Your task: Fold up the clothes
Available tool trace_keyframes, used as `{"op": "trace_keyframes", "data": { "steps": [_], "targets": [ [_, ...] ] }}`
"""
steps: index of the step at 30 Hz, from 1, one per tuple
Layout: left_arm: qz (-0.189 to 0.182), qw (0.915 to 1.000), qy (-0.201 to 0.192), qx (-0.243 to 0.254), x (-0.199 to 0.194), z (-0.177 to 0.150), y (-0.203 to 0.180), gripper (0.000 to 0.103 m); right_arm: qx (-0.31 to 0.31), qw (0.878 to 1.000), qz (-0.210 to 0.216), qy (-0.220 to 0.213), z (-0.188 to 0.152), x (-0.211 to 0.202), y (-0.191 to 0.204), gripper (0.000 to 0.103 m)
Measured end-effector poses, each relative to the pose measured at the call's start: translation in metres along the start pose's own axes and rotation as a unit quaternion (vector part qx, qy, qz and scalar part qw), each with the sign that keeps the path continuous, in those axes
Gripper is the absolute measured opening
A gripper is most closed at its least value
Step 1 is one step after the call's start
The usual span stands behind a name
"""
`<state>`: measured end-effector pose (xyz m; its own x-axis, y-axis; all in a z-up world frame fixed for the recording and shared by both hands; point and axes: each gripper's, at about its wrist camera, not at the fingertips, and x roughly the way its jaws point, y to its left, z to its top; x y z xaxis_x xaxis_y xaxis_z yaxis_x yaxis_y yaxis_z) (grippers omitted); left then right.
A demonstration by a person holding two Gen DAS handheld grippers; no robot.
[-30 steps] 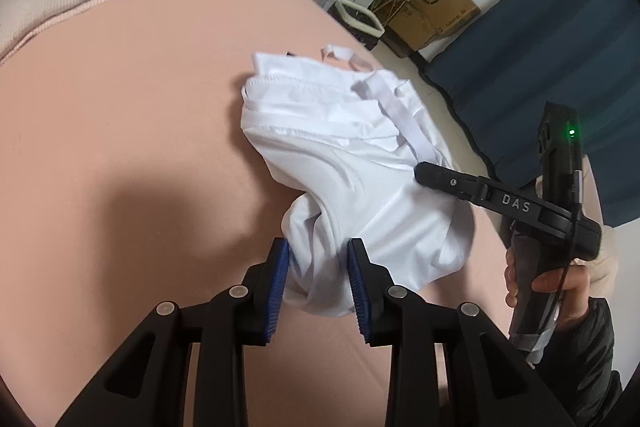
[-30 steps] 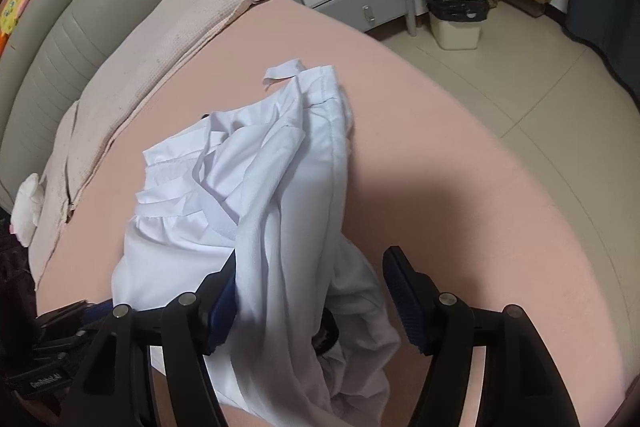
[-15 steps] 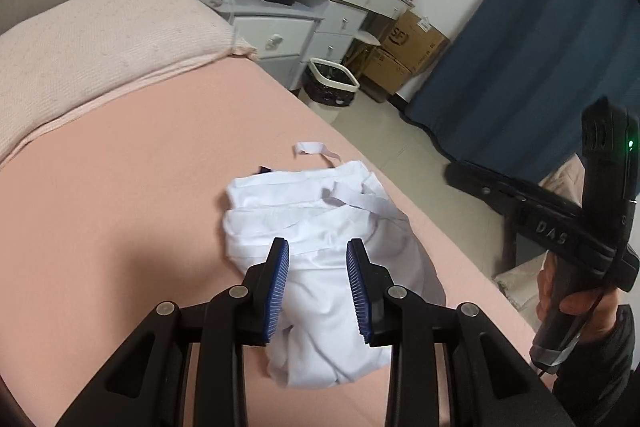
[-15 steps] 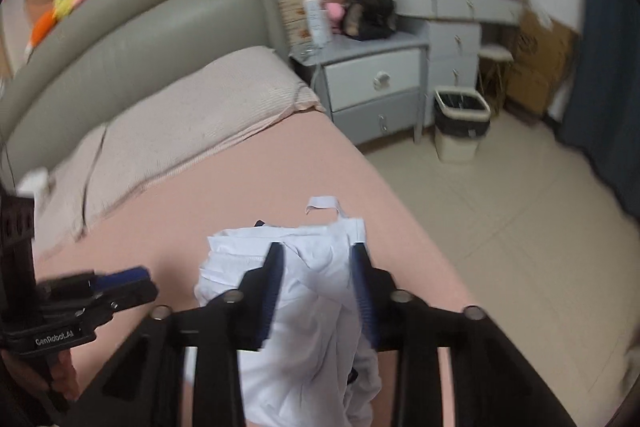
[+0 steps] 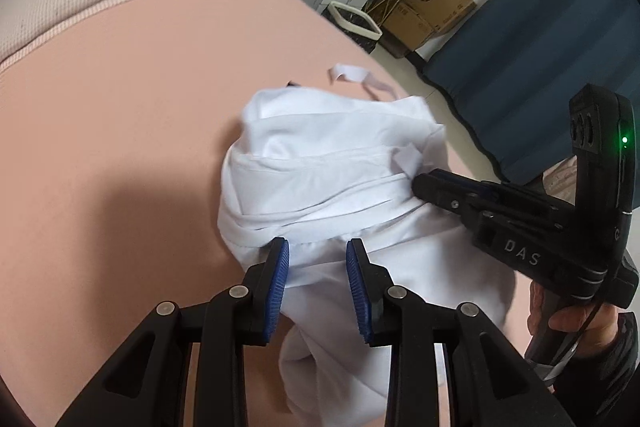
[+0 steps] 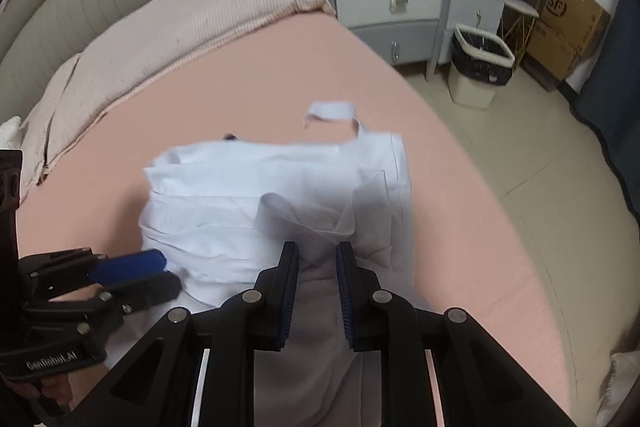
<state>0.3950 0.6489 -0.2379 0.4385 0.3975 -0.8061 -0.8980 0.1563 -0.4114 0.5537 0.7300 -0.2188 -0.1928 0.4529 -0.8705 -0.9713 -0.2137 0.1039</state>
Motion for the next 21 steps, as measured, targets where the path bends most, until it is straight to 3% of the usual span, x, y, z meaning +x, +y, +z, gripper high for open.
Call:
{"op": "trace_keyframes", "data": {
  "steps": [6,8,9,10,13,15,18,21],
  "targets": [
    [0.023,0.9989,0.001,0.041,-0.007,0.001,-0.012,0.027,-0.004,1.000,-0.002,0.006,-0.002,-0.005,0.004,0.021],
    [0.022,0.9993,0.004,0.030,-0.015,0.003,-0.014,0.027,-0.010,1.000,-0.006,0.006,-0.002,-0.014,0.009,0.050],
    [0.013,0.9998,0.005,0.018,-0.020,0.005,-0.013,0.027,-0.008,1.000,-0.007,0.001,-0.002,-0.023,0.013,0.085],
    [0.003,1.0000,0.004,0.001,-0.026,0.006,-0.012,0.028,-0.007,1.000,-0.008,-0.005,-0.003,-0.032,0.017,0.103],
    [0.003,0.9995,-0.012,-0.029,-0.051,0.007,-0.011,0.051,-0.003,1.000,-0.010,-0.021,-0.004,-0.059,0.028,0.103],
    [0.023,0.9988,-0.029,-0.033,-0.069,0.007,-0.012,0.078,0.014,0.999,-0.014,-0.033,-0.006,-0.078,0.032,0.103],
    [0.039,0.9977,-0.050,-0.026,-0.095,0.006,-0.013,0.092,0.042,0.998,-0.029,-0.046,-0.008,-0.104,0.036,0.103],
    [0.042,0.9972,-0.061,-0.013,-0.115,0.001,-0.015,0.094,0.048,0.995,-0.073,-0.053,-0.010,-0.122,0.044,0.103]
  ]
}}
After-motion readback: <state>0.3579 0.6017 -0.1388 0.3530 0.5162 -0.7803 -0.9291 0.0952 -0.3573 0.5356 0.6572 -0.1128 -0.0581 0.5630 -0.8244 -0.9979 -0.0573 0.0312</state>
